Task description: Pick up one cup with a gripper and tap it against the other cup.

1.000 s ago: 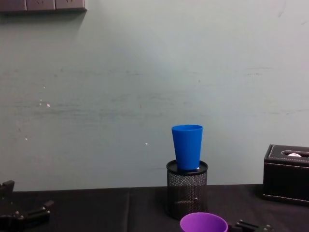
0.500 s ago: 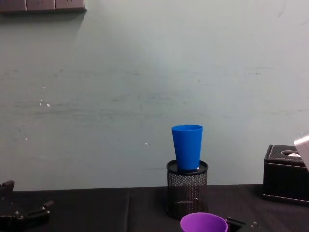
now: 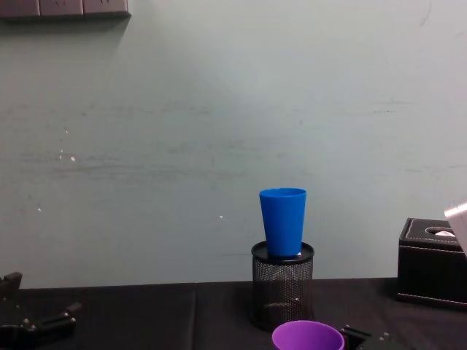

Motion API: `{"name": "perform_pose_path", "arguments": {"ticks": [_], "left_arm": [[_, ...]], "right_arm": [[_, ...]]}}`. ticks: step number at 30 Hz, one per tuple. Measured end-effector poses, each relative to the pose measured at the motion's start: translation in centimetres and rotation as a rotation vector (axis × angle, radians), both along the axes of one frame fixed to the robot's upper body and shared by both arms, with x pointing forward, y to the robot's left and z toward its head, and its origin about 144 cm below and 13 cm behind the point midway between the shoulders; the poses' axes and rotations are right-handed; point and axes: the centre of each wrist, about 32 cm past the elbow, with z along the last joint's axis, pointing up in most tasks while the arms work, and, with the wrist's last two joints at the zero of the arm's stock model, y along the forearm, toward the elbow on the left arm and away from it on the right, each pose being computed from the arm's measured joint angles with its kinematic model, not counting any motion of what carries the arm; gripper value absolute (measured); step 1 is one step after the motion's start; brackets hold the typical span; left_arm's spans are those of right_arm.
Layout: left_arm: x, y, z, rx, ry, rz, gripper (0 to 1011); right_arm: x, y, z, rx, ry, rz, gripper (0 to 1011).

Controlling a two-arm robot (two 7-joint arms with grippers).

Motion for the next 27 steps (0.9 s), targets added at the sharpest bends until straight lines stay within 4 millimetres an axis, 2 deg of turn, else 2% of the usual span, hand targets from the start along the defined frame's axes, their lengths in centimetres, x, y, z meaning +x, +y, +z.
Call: {"name": "perform_pose_path", "arguments": {"ticks": [5,10,13,27], "left_arm": [[0.00,0.00,0.00,0.000,0.000,0.000,1011],[0.00,0.00,0.00,0.000,0.000,0.000,1011],[0.00,0.00,0.00,0.000,0.000,0.000,1011],[0.00,0.00,0.00,0.000,0.000,0.000,1011]], "right_arm": [[0.00,0.01,0.01,-0.001,0.000,0.001,932],[-0.01,0.01,0.01,-0.001,0.000,0.001,794],[-0.01,0.01,0.02,-0.001,-0.001,0.002,762],[-0.01,-0.01,0.03,-0.002,-0.001,0.002,726]]}}
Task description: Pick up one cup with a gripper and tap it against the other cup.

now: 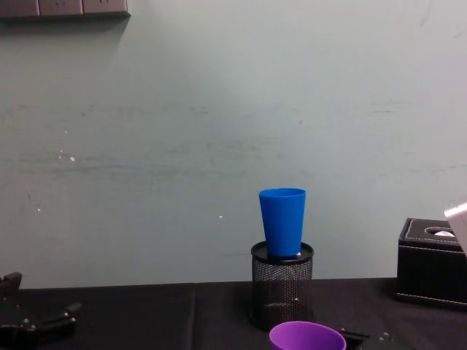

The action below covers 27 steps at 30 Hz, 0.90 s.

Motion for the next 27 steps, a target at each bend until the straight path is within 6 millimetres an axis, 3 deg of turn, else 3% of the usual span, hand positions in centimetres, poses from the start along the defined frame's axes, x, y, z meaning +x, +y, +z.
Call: {"name": "perform_pose_path", "arguments": {"ticks": [27], "left_arm": [[0.00,0.00,0.00,0.000,0.000,0.000,1011]], "right_arm": [[0.00,0.00,-0.01,0.000,0.000,0.001,726]]}}
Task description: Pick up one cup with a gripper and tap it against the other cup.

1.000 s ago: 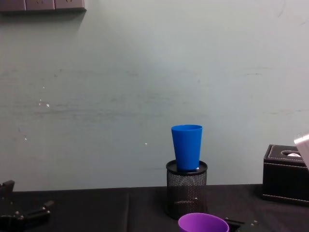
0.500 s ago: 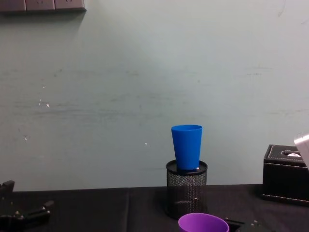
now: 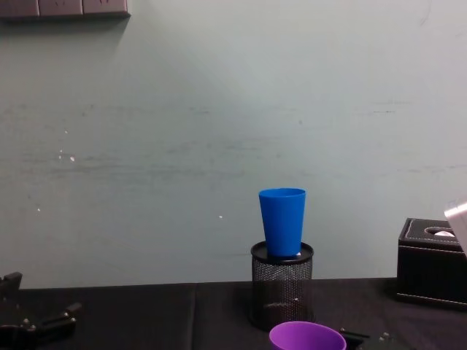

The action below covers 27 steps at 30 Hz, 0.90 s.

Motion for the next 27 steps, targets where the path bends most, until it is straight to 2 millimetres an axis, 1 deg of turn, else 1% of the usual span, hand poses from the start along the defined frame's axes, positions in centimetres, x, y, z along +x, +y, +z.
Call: {"name": "perform_pose_path", "arguments": {"ticks": [27], "left_arm": [[0.00,0.00,0.00,0.000,0.000,0.000,1012]], "right_arm": [[0.00,0.00,0.00,0.000,0.000,0.000,726]]}}
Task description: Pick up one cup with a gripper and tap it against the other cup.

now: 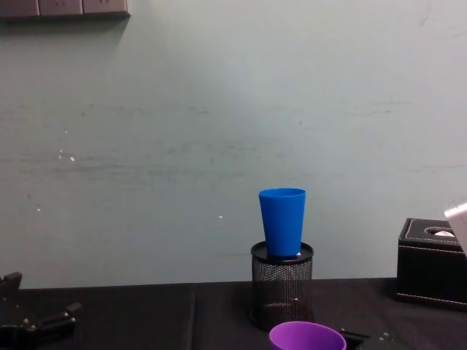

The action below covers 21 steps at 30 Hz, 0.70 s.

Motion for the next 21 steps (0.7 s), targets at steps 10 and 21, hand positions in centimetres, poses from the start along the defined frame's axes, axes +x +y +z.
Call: {"name": "perform_pose_path", "arguments": {"ticks": [10,21], "left_arm": [[0.0,0.0,0.0,0.000,0.000,0.000,1011],[0.0,0.0,0.0,0.000,0.000,0.000,1011]], "right_arm": [[0.0,0.0,0.0,0.000,0.000,0.000,726],[-0.1,0.7,3.4,-0.008,-0.031,0.060,726]]}}
